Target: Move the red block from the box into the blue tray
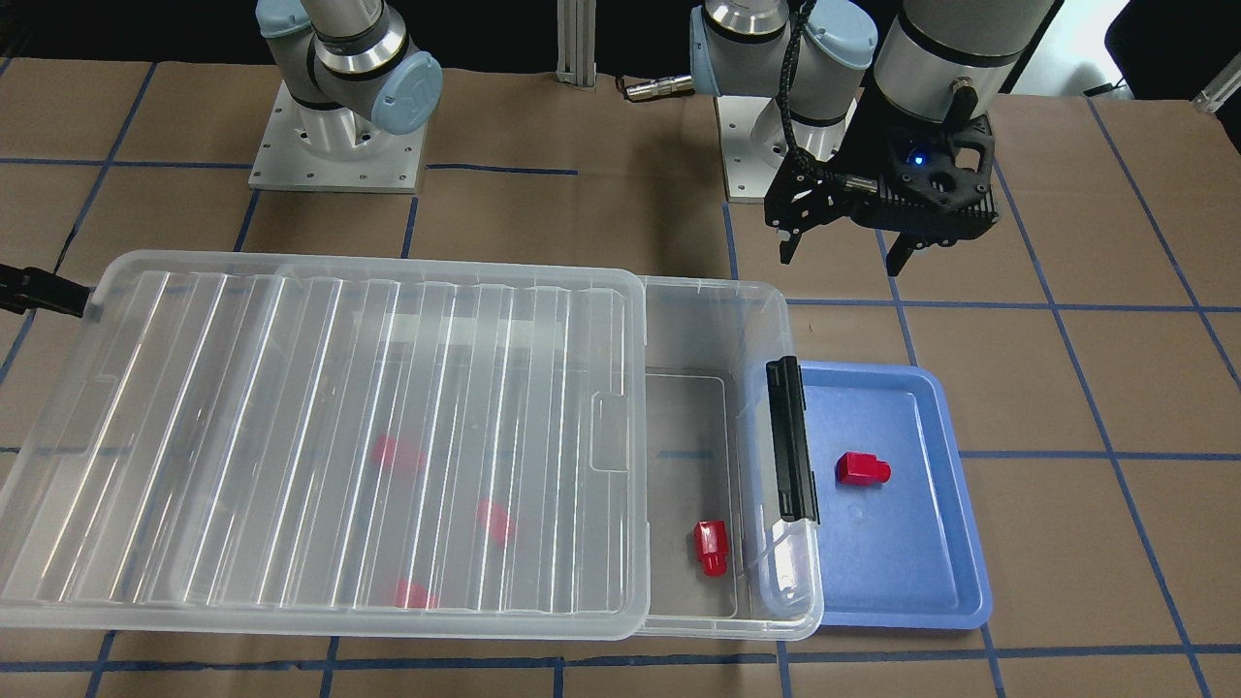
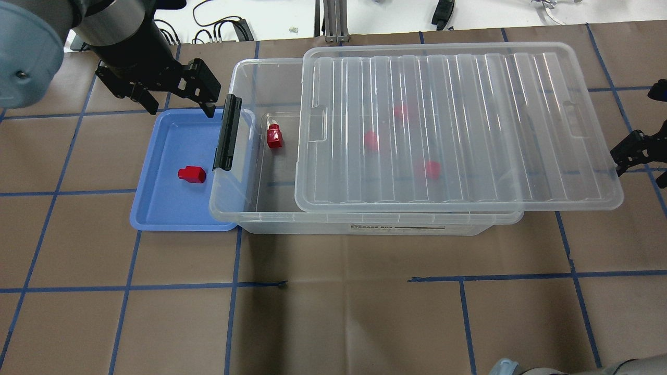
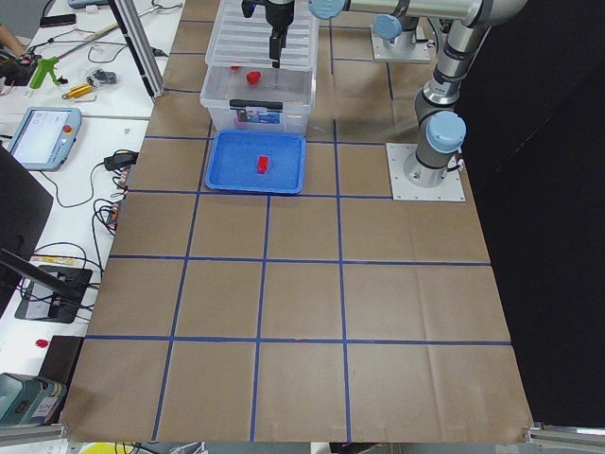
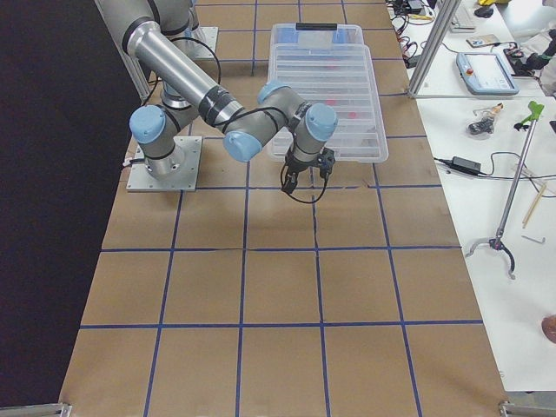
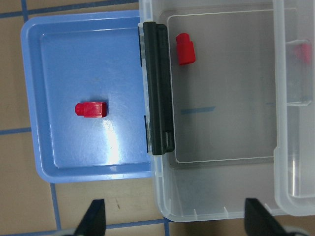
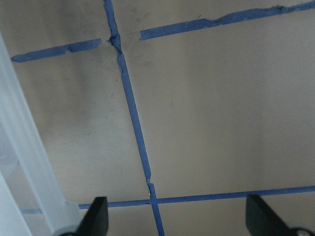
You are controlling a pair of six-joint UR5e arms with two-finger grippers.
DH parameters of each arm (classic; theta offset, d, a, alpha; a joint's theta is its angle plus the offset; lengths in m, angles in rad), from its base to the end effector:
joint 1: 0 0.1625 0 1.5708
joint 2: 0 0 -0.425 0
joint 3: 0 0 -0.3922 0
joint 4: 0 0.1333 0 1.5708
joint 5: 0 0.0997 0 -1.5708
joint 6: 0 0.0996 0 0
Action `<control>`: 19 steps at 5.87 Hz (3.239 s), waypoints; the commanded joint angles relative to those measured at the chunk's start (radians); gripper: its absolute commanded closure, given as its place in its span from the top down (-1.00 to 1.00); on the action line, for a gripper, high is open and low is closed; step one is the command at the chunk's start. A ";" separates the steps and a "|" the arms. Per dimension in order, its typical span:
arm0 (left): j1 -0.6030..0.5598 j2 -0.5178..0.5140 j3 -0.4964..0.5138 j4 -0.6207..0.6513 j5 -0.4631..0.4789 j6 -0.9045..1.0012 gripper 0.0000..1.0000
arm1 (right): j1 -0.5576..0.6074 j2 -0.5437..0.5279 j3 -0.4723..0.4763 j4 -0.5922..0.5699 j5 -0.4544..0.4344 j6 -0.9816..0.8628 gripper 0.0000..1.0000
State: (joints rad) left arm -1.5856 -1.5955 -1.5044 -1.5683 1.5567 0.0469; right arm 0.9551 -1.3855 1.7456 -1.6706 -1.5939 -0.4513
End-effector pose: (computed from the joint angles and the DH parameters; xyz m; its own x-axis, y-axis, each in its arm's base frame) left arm -0.1422 -0.5043 0.5086 -0.9980 0.0622 0.0120 0.0616 0.9971 -0.0448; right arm -0.1911 -0.4970 0.3201 -0.9809 0.1711 -0.0922 0.1448 0.9596 0.2413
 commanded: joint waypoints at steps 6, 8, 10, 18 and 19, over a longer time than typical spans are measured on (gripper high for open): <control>0.022 0.029 -0.004 -0.016 0.002 -0.068 0.98 | 0.175 -0.026 0.005 0.003 -0.004 0.016 1.00; 0.023 0.029 -0.004 -0.016 0.003 -0.065 0.98 | 0.188 -0.029 0.005 0.003 -0.005 0.014 1.00; 0.023 0.028 -0.005 -0.015 0.003 -0.061 0.98 | 0.235 -0.029 0.000 0.000 -0.003 0.016 1.00; 0.023 0.022 -0.007 -0.009 0.000 -0.058 0.98 | 0.520 -0.106 -0.314 0.179 -0.003 0.433 1.00; 0.023 0.026 -0.007 -0.009 0.002 -0.058 0.98 | 0.587 -0.101 -0.319 0.181 0.024 0.554 1.00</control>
State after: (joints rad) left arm -1.5631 -1.5712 -1.5109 -1.5769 1.5578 -0.0108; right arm 1.4661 -1.4895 1.4424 -1.4975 -1.5979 -0.0246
